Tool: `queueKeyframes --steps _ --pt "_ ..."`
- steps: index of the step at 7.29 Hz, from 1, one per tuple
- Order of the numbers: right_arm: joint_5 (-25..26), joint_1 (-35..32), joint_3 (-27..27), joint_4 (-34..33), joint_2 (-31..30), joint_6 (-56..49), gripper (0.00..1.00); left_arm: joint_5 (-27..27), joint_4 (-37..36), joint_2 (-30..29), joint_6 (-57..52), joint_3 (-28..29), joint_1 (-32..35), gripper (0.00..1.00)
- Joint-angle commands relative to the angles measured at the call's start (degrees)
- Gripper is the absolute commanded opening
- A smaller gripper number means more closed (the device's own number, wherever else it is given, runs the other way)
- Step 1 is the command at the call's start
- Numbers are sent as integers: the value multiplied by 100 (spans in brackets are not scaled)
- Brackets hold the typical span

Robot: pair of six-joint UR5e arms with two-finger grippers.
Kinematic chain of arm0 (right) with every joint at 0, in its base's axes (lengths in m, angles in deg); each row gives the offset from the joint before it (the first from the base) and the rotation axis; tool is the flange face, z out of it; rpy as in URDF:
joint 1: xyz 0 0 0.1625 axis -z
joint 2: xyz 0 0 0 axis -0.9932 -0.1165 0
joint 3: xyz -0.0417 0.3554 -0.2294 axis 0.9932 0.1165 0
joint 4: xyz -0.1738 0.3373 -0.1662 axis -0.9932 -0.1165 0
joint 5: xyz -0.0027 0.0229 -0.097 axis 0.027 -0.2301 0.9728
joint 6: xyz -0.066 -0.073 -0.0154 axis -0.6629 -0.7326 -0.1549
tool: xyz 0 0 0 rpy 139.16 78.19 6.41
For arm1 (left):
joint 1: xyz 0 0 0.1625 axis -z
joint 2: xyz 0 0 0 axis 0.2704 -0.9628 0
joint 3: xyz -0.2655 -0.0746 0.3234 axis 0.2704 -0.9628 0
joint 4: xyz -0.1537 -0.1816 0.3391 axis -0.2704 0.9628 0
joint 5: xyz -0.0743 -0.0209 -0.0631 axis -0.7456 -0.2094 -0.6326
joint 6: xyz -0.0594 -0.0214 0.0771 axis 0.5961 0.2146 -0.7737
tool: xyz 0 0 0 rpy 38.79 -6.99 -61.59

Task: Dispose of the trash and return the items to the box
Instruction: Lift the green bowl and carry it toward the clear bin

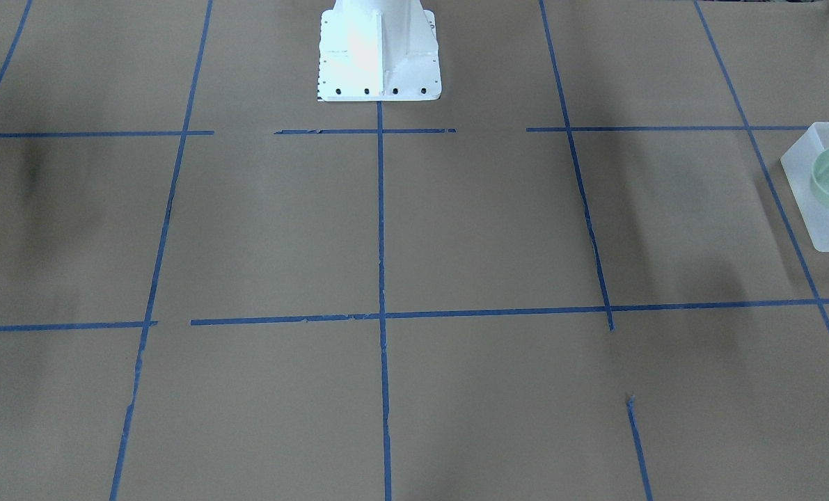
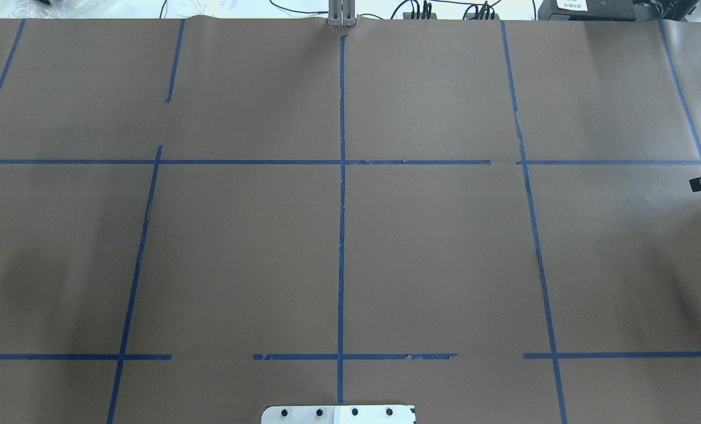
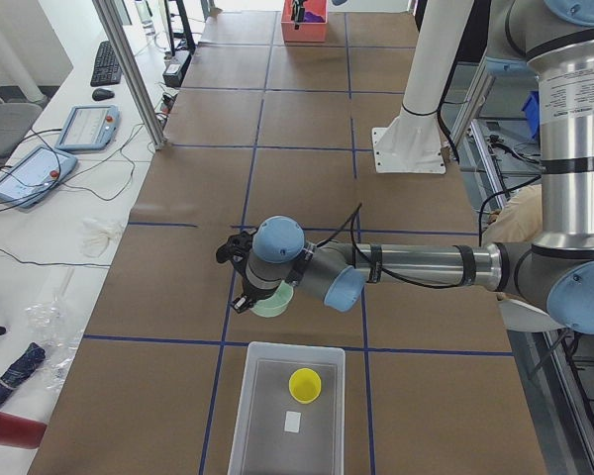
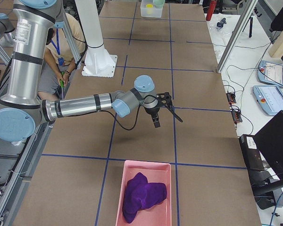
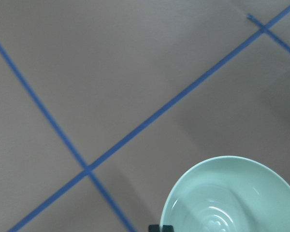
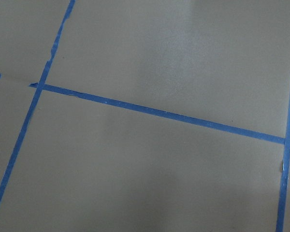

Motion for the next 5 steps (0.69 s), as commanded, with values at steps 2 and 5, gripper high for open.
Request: queueKeyframes --steps 2,5 --pt "9 32 11 0 10 0 100 -6 244 -150 -1088 1187 478 0" --pt "9 41 12 0 19 -9 100 3 1149 -133 -896 1988 469 0"
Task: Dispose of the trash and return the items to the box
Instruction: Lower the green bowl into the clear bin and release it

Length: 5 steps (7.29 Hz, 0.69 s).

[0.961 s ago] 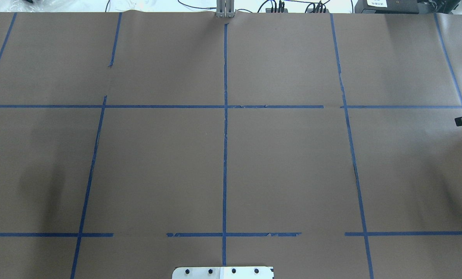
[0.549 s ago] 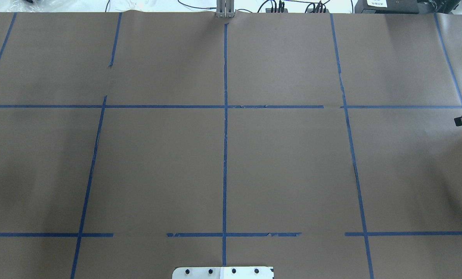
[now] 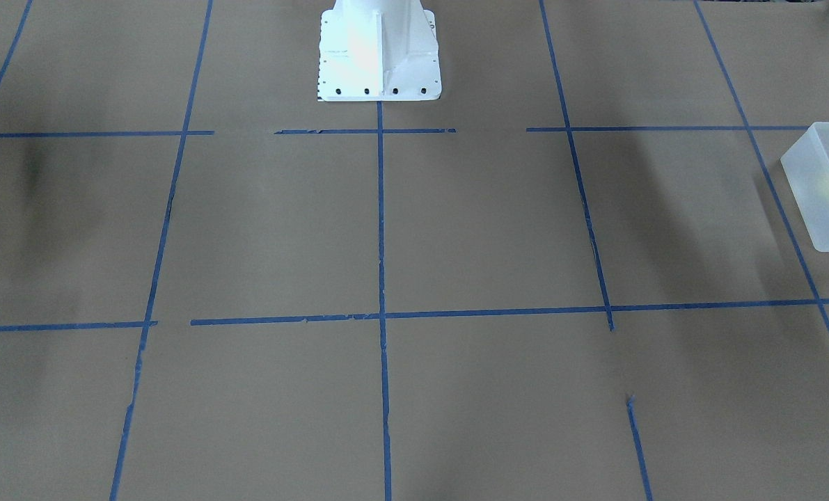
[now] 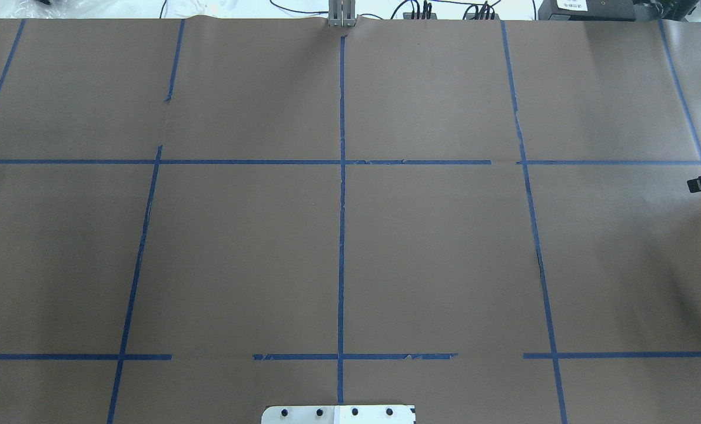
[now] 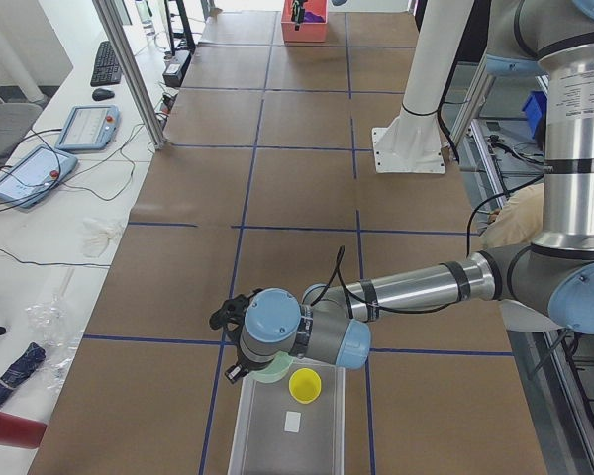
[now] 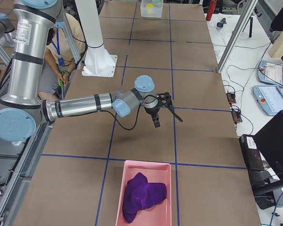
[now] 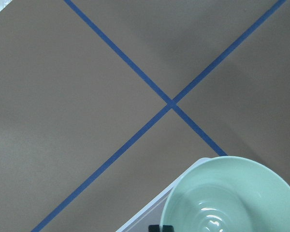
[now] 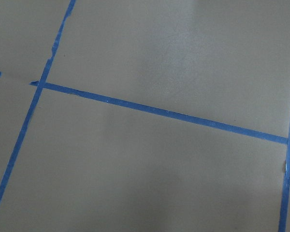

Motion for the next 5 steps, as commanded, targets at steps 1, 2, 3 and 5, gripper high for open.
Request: queueKeyframes --steps 1,2,3,5 --pt "9 3 1 0 -3 -7 100 3 1007 112 683 433 3 0" --pt "87 3 1 0 -3 -7 100 3 1422 113 932 660 -23 0" --pt "88 3 1 0 -3 -7 100 3 1461 113 944 697 -41 0" --pt "88 3 1 0 -3 -7 100 3 1479 113 944 697 -67 25"
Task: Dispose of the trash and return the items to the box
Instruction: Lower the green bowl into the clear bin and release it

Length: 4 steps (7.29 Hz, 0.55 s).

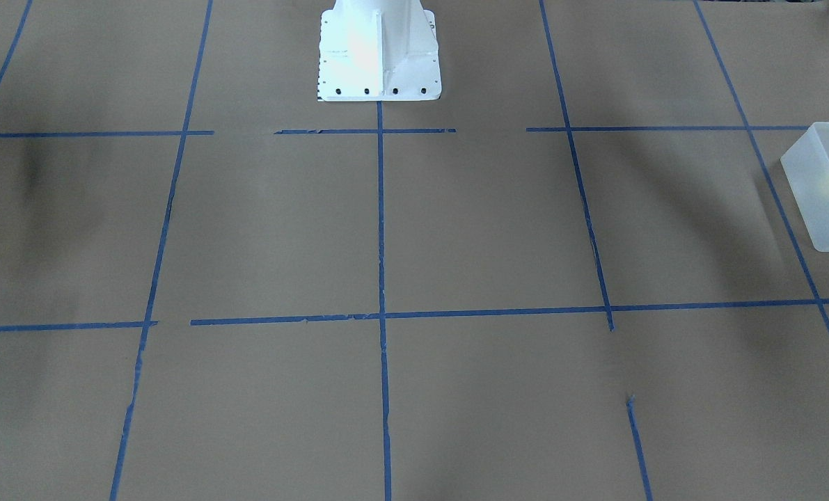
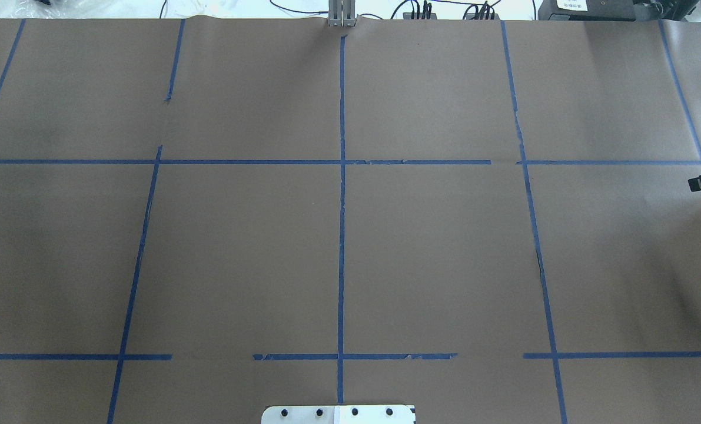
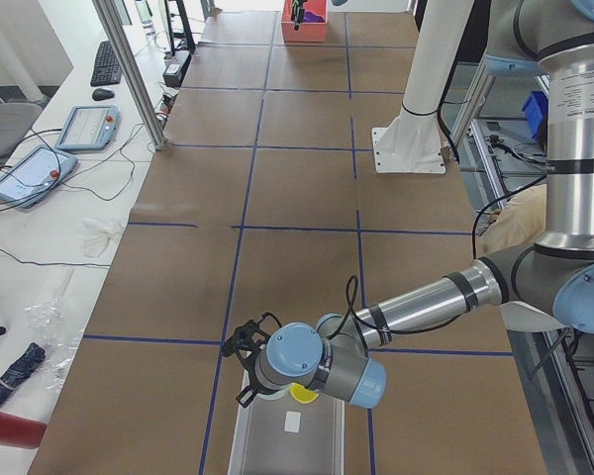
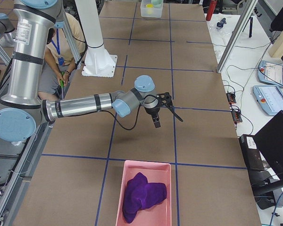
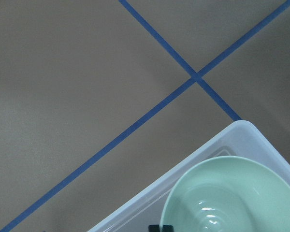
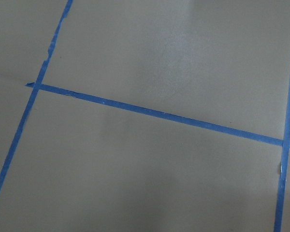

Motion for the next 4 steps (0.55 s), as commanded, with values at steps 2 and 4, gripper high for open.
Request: queueKeyframes --steps 2,4 --pt "4 0 0 0 -9 0 100 5 39 -6 18 7 -24 29" --pt "12 0 0 0 0 0 100 -4 48 -6 36 -45 -24 55"
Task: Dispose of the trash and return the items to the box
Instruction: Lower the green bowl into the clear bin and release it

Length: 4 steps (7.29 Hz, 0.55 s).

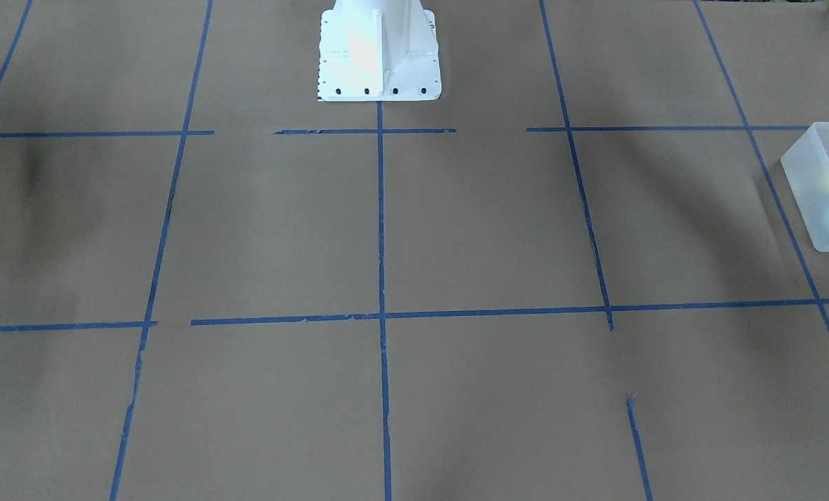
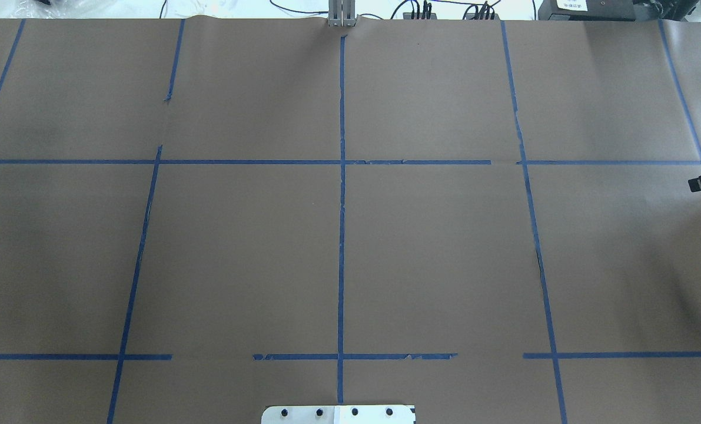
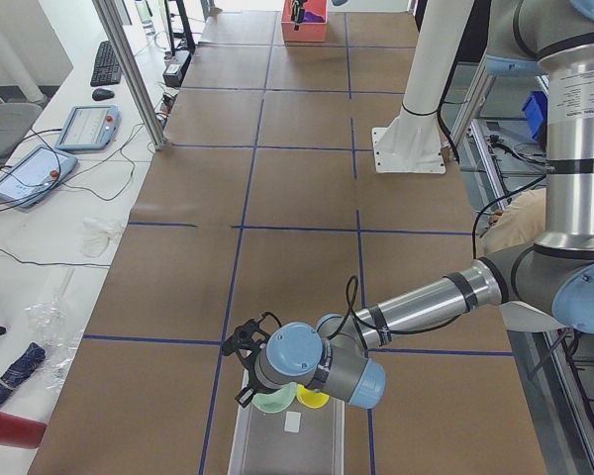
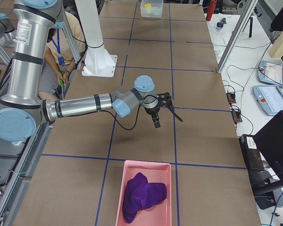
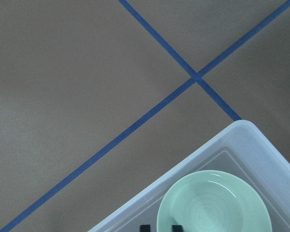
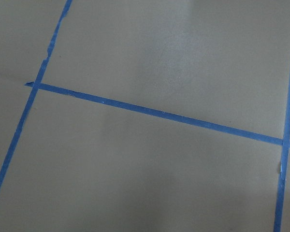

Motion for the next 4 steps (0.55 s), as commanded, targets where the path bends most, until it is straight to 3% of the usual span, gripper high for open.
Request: queueKeyframes --steps 1,3,4 --pt "24 5 9 0 6 43 100 7 -158 -9 153 -603 -11 100" --pt "-2 -4 26 -9 6 53 100 -63 -1621 -71 409 -1615 -11 100" --pt "7 -22 26 -26 -20 44 100 -3 -2820 -158 444 -2167 -37 100"
